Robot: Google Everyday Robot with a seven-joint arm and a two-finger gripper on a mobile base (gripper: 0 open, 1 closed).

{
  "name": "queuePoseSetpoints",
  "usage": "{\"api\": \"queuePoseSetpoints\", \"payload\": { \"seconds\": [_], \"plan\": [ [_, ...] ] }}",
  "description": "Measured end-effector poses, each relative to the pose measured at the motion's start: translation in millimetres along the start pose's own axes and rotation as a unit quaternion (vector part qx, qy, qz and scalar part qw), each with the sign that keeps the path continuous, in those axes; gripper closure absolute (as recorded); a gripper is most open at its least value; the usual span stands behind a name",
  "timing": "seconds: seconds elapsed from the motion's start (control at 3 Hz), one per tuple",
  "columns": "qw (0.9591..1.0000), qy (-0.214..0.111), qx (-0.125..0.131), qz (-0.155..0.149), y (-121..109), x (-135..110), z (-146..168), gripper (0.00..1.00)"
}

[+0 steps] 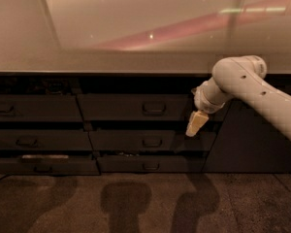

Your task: Open top drawer

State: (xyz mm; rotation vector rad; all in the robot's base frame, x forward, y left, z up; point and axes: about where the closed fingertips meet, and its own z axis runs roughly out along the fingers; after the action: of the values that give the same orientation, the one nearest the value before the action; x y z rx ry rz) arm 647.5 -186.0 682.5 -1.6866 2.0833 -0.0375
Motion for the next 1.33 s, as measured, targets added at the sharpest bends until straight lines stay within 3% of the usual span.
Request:
{"api": "queuePoseSetpoints", "payload": {
  "seconds": [0.33, 0.67, 1.33],
  "plan": [
    [0.9996, -0.013, 0.026, -0.008, -2.2, -17.6, -44.3, 0.00],
    [0.9996, -0.013, 0.026, -0.008, -2.3, -17.6, -44.2, 0.00],
    [0.9996, 0.013, -0.016, 0.019, -11.5, -5.2, 12.7, 0.00]
  ]
}}
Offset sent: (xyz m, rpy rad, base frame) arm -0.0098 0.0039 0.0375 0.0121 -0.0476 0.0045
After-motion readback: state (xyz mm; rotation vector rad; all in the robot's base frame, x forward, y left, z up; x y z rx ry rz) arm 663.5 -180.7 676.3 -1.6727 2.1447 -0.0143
